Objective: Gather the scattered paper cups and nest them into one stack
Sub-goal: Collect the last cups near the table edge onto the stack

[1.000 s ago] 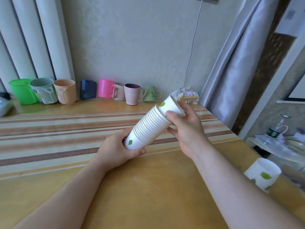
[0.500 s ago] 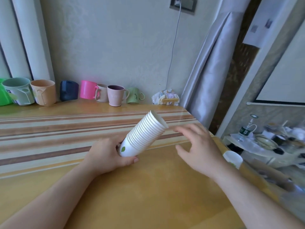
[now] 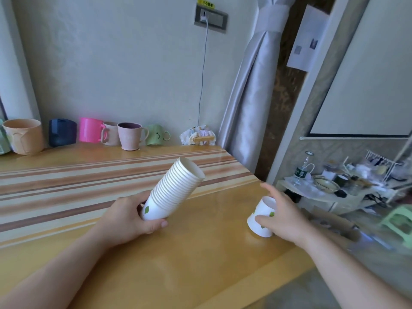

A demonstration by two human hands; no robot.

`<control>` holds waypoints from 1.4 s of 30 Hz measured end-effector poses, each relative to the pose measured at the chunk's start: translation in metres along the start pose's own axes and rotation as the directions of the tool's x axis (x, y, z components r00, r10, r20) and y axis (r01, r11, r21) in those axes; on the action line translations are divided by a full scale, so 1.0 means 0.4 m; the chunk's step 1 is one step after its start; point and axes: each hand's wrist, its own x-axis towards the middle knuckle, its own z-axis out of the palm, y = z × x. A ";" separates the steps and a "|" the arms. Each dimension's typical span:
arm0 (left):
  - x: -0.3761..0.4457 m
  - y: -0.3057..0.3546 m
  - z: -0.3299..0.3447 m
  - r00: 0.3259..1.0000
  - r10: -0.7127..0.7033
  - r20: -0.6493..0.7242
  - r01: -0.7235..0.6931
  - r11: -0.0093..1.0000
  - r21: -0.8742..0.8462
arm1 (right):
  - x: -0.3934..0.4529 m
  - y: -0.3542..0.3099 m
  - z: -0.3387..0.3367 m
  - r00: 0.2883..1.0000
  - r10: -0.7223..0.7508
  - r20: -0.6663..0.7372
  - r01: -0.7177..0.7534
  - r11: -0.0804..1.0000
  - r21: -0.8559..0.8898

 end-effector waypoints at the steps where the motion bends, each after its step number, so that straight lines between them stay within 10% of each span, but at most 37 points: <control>1: 0.001 -0.002 -0.001 1.000 0.001 0.002 -0.001 1.000 -0.009 | 0.001 -0.006 0.004 1.000 0.003 -0.017 -0.002 0.995 0.096; 8: 0.006 -0.019 0.002 1.000 0.008 0.006 -0.008 1.000 -0.028 | -0.003 -0.019 0.088 0.992 0.069 -0.103 0.002 0.821 0.570; 14: 0.007 -0.025 0.007 1.000 0.026 0.002 -0.026 0.996 -0.091 | -0.013 -0.014 0.050 0.999 0.024 0.044 -0.026 0.999 0.042; 18: 0.010 -0.029 0.008 1.000 0.017 -0.005 -0.017 0.996 -0.088 | -0.015 -0.080 0.032 0.981 -0.059 0.185 0.128 0.914 -0.386; 22: 0.009 -0.030 0.003 1.000 0.010 -0.020 -0.011 0.996 -0.085 | 0.006 -0.169 0.079 0.994 -0.104 0.019 0.097 0.968 0.232; 26: 0.014 -0.044 0.003 0.998 -0.048 -0.049 0.045 0.997 -0.061 | 0.044 -0.325 0.102 0.997 -0.022 -0.072 0.075 0.353 0.933; 29: 0.013 -0.041 0.001 0.998 -0.045 -0.050 0.042 0.997 -0.063 | 0.066 -0.439 0.110 0.982 -0.158 -0.099 0.125 0.167 0.978; 36: 0.012 -0.032 -0.006 0.995 -0.076 -0.058 0.070 0.993 -0.095 | 0.087 -0.518 0.190 0.982 -0.157 -0.106 0.172 0.505 0.846; 42: 0.013 -0.030 -0.006 0.992 -0.111 -0.066 0.103 0.988 -0.118 | 0.070 -0.480 0.264 0.978 -0.209 -0.006 0.105 0.463 0.880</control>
